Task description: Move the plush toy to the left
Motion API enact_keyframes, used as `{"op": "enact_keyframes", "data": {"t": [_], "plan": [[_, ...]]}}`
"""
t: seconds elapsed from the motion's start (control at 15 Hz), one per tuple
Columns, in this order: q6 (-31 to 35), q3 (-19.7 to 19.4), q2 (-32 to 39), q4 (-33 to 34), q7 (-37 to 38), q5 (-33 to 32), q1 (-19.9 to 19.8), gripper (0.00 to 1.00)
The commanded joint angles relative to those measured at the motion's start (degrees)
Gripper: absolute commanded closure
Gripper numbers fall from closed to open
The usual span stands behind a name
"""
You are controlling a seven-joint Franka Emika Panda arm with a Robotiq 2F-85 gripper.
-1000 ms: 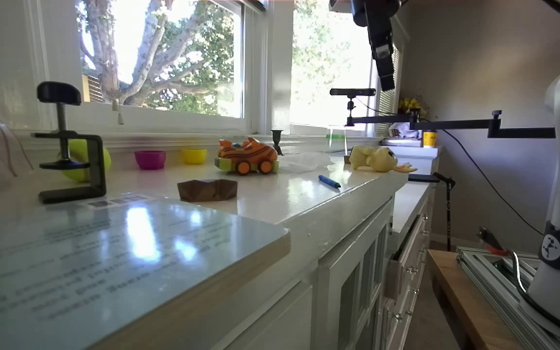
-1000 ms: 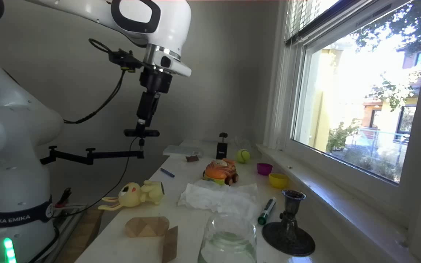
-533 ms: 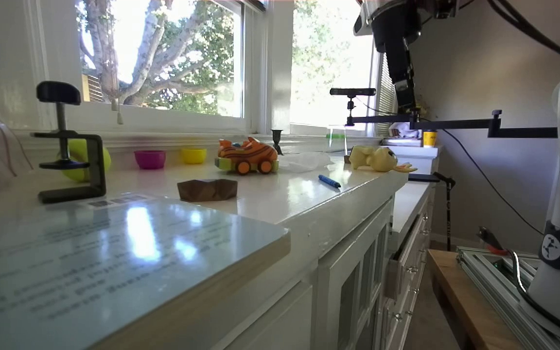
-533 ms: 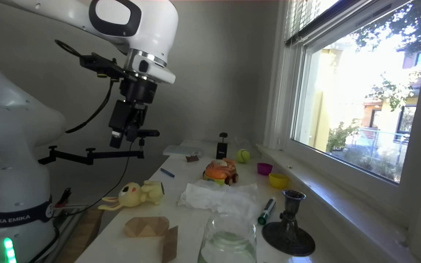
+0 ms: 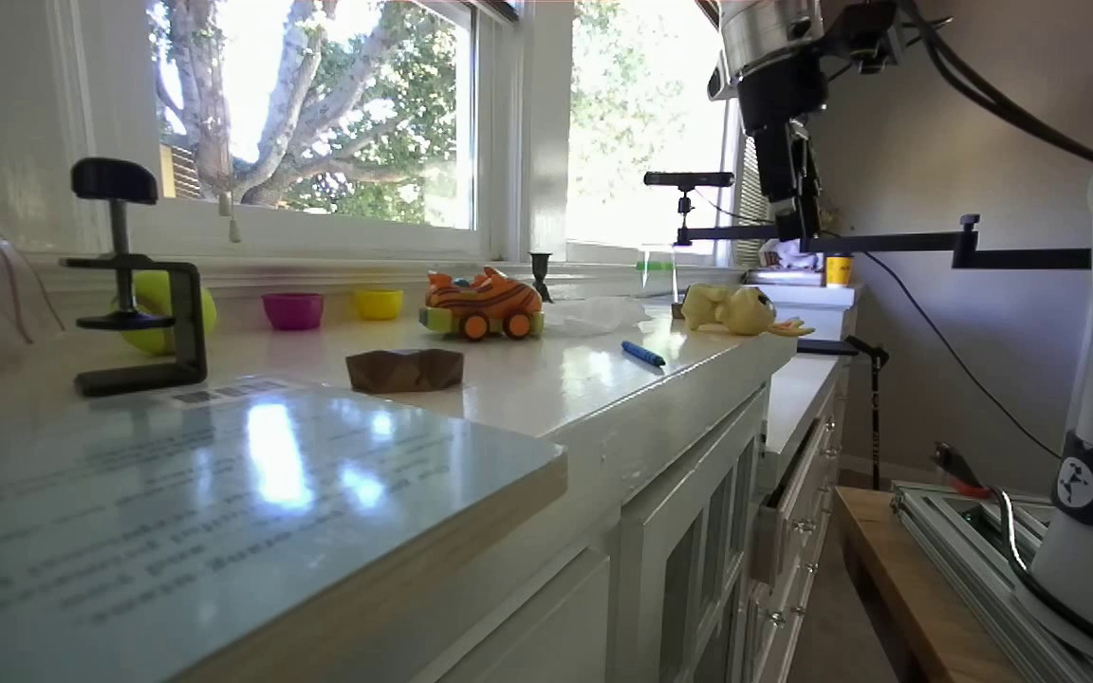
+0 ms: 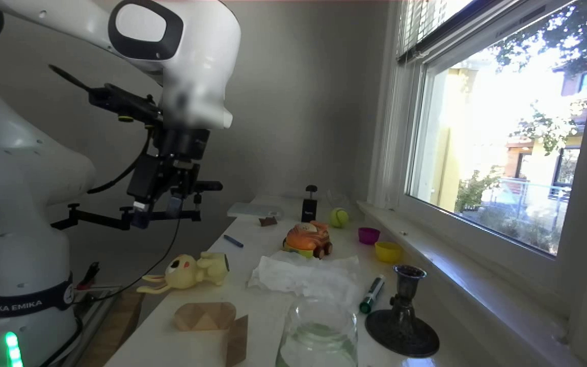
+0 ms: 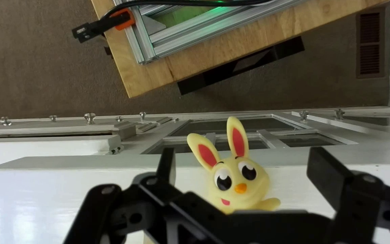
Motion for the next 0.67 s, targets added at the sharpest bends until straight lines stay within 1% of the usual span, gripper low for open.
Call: {"op": "enact_keyframes", "data": {"t": [0.0, 0.07, 0.13, 0.33, 0.6], "plan": [[2.47, -1.65, -0.21, -0.53, 0.07, -0.06, 0.04, 0.00], [2.12, -2.07, -0.09, -0.12, -0.09, 0.71, 0.15, 0.00], [0.94, -1.22, 0.07, 0.10, 0.12, -0.02, 0.27, 0.00], [1.12, -1.74, 0.08, 0.09, 0.05, 0.05, 0.15, 0.00], [6.10, -1.90, -0.82, -1.69, -0.78, -1.78, 0.01, 0.00]]}}
